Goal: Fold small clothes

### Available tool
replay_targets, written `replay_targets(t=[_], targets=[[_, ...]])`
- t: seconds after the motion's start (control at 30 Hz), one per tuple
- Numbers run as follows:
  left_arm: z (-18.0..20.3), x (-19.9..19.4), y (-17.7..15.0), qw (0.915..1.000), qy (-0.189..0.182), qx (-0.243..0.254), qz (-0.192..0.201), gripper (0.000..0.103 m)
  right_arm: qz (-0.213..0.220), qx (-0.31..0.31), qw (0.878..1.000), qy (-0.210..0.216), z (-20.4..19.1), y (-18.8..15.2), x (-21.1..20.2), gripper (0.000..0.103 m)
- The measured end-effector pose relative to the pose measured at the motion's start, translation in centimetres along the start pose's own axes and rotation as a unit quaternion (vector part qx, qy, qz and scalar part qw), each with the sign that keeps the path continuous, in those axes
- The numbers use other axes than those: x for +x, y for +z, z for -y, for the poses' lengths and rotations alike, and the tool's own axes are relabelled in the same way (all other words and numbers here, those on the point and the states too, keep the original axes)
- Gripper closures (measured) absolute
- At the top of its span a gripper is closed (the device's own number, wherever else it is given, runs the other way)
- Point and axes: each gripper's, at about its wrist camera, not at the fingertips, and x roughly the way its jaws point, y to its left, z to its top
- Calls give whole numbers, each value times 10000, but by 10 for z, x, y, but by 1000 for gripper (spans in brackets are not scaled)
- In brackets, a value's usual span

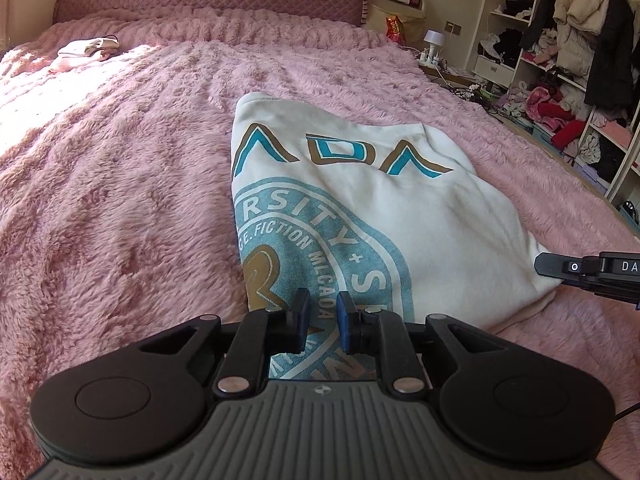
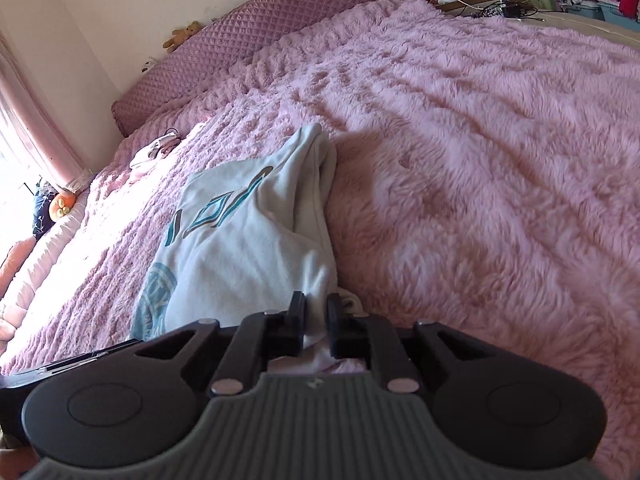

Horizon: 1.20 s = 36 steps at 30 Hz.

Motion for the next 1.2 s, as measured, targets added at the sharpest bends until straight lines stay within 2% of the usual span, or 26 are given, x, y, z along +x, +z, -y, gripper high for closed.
replay_targets(t=[0.1, 0.27, 0.37, 0.4, 0.47, 0.6, 0.67, 0.83, 0.97, 1.0, 1.03, 1.07, 1.2], targets=[[-5, 1, -1, 9999, -63, -111, -55, 81, 139, -26, 9999, -8, -7, 0, -13, 98], [-9, 2, -3, 9996, -187, -203, -115, 82, -203, 280, 9990, -290, 9, -14, 4, 98], [-11, 3, -3, 9994, -234, -200, -129, 82, -136, 214, 9989, -403, 4, -12, -1, 91], [-11, 3, -3, 9994, -243, -213, -139, 82, -75, 126, 9986, -505, 0, -11, -5, 84], [-11, 4, -3, 9994, -240, -216, -154, 82, 141, -48, 9982, -574, -10, -7, -15, 82], [-10, 4, -1, 9994, -190, -225, -169, 82, 613, -630, 9957, -295, -38, 6, -29, 77], [-8, 5, 0, 9994, -148, -236, -203, 82, 674, -822, 9943, -42, -52, 14, -25, 75], [-8, 6, 3, 9991, -122, -281, -277, 82, 363, -804, 9958, 231, -70, 26, 5, 75], [-8, 6, 3, 9992, -123, -273, -274, 82, -10, -953, 9953, -145, -72, 19, 29, 75], [-8, 6, 4, 9992, -133, -276, -275, 82, -112, -963, 9949, -276, -70, 18, 34, 79], [-8, 6, 3, 9991, -146, -275, -281, 82, -211, -975, 9943, -375, -65, 14, 39, 88], [-8, 6, 4, 9991, -155, -258, -286, 82, -244, -985, 9939, -440, -62, 13, 41, 91], [-8, 5, 4, 9992, -189, -211, -285, 82, -308, -985, 9935, -477, -55, 11, 40, 92]])
